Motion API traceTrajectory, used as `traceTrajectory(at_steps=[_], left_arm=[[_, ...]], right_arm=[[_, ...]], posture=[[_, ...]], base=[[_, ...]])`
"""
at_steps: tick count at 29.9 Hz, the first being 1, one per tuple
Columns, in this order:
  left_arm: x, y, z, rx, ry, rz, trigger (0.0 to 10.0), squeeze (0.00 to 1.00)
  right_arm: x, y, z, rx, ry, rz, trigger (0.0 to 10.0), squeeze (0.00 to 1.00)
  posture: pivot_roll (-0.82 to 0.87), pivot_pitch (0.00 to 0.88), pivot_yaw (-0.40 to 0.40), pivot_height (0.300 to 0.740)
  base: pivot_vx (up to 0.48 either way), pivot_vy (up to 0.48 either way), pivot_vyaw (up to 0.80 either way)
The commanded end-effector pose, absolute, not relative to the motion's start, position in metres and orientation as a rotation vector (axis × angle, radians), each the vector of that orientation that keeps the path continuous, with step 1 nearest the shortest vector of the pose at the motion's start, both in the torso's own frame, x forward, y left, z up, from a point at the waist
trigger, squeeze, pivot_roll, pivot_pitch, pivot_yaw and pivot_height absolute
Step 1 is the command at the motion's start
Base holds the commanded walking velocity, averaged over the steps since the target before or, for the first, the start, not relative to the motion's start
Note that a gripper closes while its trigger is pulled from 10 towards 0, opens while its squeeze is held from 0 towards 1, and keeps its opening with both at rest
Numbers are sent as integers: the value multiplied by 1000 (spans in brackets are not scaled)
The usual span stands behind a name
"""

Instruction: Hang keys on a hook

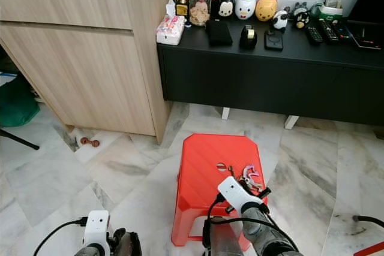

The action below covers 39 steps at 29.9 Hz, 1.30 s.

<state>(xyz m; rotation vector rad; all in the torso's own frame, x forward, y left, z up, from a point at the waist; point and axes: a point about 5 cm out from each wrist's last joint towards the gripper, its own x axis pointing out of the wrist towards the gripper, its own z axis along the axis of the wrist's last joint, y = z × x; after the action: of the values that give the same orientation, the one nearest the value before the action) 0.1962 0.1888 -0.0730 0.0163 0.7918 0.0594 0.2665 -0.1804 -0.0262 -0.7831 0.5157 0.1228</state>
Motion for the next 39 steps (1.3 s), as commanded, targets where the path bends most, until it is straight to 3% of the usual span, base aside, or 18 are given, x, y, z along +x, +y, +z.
traceTrajectory(at_steps=[1,2,11,12,39], left_arm=[[158,181,-94,-1,954,40,10000,0],[158,181,-94,0,955,39,10000,0],[158,181,-94,0,957,38,10000,0],[158,181,-94,-3,957,38,10000,0],[158,181,-94,-4,960,36,10000,0]], right_arm=[[265,-181,-27,-756,520,108,1961,0],[264,-181,-28,-754,528,107,10000,0],[260,-183,-33,-740,570,115,10000,0],[258,-185,-34,-741,590,115,10000,1000],[253,-182,-40,-729,643,179,10000,1000]], posture=[[61,119,-52,605],[62,116,-52,605],[64,118,-51,605],[64,118,-51,605],[63,122,-53,605]], base=[[0,0,0],[0,0,0],[0,0,0],[0,0,0],[0,0,0]])
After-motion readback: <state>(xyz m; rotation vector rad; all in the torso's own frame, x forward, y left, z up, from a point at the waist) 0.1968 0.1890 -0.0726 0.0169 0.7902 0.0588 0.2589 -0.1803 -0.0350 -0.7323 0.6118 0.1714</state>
